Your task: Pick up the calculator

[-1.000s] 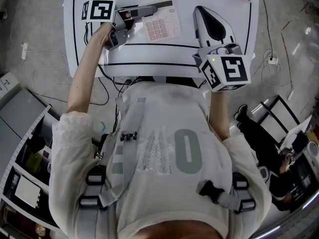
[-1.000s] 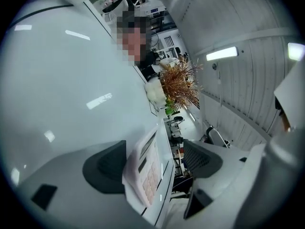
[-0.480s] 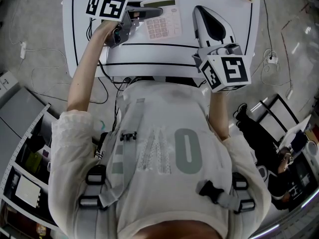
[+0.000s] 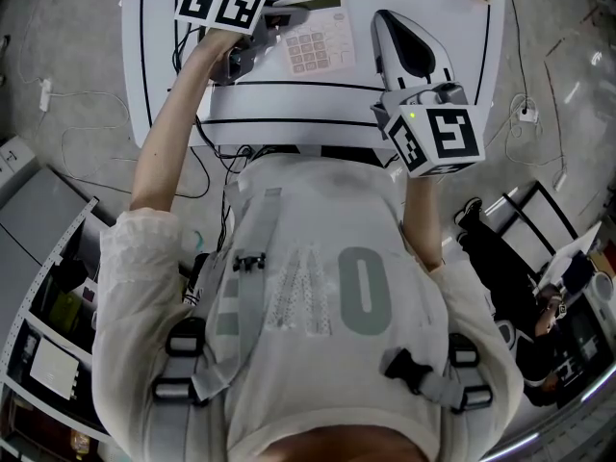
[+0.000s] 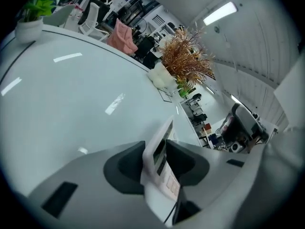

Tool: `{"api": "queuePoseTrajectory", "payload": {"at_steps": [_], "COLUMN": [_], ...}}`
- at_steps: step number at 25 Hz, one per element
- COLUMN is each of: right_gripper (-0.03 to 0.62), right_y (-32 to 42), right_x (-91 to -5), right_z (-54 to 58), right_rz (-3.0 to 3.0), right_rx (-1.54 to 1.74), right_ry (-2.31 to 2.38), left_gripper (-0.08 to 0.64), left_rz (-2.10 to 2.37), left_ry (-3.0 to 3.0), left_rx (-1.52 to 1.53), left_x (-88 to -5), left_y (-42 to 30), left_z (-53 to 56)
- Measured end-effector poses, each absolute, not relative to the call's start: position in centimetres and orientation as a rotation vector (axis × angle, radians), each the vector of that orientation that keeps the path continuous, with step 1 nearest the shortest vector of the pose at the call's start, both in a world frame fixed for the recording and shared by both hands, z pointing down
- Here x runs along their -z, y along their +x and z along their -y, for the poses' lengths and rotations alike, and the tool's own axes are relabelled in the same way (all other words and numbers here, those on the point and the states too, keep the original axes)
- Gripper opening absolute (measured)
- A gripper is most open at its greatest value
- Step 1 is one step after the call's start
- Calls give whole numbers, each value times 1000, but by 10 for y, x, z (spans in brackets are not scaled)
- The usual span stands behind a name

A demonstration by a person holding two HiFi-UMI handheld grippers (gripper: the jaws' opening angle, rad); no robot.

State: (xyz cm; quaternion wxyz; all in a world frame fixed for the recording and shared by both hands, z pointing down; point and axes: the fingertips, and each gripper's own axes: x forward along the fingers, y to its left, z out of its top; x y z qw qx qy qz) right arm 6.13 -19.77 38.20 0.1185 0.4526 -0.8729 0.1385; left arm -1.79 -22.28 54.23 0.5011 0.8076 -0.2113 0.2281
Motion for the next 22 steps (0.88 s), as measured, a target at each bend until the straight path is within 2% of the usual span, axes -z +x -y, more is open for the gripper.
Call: {"api": "queuePoseTrajectory", "payload": {"at_steps": [16, 22], "right_gripper": [5, 5], "right_y": [63, 53], "right_x": [-380, -374], "right_z": [193, 192], "right_rz": [2530, 2532], "right_rx": [-400, -390], "right_ry": [1354, 1365], "left_gripper": [129, 86], "left_rz": [496, 499], "left_ry": [1976, 1987], "left_rx": [-517, -403], "left_x": [-536, -520], "left_y": [-23, -29], "left_z": [220, 214]}}
